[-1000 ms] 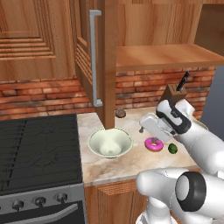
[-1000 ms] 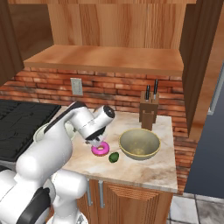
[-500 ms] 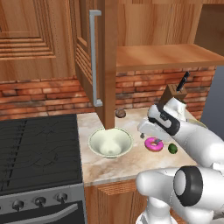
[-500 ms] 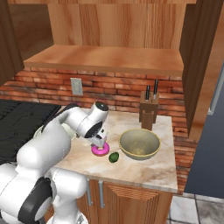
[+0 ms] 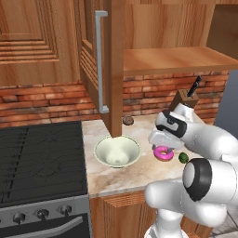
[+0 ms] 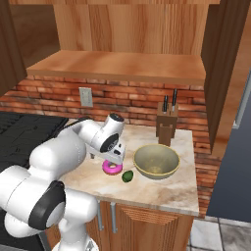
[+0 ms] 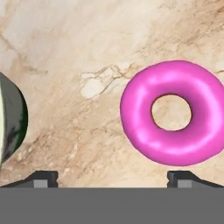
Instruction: Pick both bowls and place them on the counter. Then place the donut in one bowl and place the avocado in the other bowl.
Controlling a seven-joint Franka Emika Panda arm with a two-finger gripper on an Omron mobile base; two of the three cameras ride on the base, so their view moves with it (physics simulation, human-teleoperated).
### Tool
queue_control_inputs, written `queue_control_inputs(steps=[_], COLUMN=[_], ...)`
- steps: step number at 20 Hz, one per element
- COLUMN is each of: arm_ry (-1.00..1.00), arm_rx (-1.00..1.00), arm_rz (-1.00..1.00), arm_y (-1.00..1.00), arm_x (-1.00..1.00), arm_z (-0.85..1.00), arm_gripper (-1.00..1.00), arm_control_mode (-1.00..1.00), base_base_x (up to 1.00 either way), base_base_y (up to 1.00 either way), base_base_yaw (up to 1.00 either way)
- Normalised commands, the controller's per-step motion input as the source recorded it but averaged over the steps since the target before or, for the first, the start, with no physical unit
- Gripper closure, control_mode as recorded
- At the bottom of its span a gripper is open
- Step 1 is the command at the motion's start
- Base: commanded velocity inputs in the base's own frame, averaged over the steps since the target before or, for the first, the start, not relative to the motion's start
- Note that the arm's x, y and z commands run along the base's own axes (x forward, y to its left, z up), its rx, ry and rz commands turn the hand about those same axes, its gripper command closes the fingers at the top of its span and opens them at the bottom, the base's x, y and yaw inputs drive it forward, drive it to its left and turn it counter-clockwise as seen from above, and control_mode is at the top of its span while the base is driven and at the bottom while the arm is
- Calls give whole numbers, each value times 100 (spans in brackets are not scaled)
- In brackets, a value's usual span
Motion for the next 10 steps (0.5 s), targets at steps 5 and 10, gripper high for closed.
queue_control_inputs(steps=[5,10], arm_ry=[3,0], arm_rx=[-7,-4], arm_rz=[15,12], arm_y=[-2,2], arm_x=[15,11], arm_z=[-25,-12], arm_gripper=[-100,-100], arm_control_mode=[-100,-100], base_base_x=[0,0], base_base_y=[0,0], base_base_yaw=[0,0])
